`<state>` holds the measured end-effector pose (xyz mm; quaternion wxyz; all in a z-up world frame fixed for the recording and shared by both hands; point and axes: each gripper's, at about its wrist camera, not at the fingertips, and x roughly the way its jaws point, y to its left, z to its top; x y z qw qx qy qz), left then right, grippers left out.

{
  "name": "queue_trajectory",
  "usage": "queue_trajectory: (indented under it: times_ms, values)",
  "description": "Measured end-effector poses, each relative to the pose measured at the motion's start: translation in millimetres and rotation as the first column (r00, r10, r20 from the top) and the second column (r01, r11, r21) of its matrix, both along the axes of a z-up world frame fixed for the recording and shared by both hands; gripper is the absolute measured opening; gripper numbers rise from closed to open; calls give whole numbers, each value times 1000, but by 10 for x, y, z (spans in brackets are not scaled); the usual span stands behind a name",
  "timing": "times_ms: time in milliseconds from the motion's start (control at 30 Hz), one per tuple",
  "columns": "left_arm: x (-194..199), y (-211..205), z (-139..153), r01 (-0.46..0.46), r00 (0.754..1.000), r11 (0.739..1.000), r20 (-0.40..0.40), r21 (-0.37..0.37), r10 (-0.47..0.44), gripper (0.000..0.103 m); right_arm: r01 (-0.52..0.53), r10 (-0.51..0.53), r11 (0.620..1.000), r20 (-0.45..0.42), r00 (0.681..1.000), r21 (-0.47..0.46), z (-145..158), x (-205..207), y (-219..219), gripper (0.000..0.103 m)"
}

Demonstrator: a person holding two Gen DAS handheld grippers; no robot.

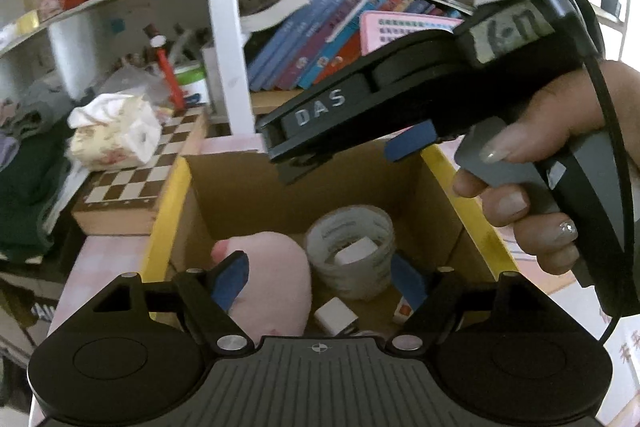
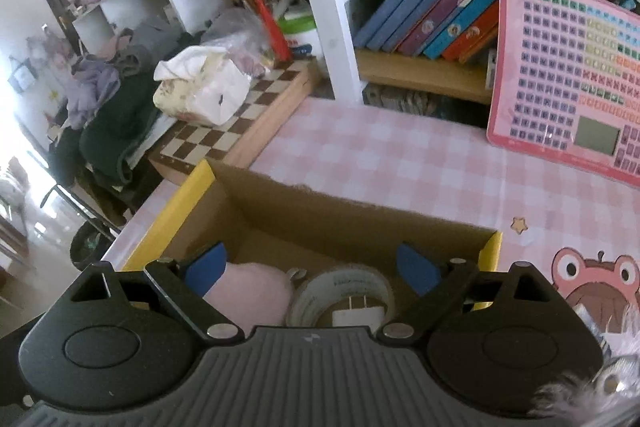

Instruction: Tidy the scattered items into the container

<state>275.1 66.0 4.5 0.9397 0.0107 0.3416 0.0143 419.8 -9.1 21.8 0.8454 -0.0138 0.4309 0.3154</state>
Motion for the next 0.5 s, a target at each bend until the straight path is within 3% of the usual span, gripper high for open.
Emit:
queue_trajectory:
  times_ms: [267, 500]
  values:
    - [-336, -10, 293, -25, 997, 1000, 79, -1, 25, 80, 7, -9, 1000, 85, 996, 25, 256, -310, -232, 93]
    - [-918, 96, 501, -31, 990, 999, 136, 10, 29, 85, 74, -82, 996, 170, 982, 51, 442, -1010, -500, 87]
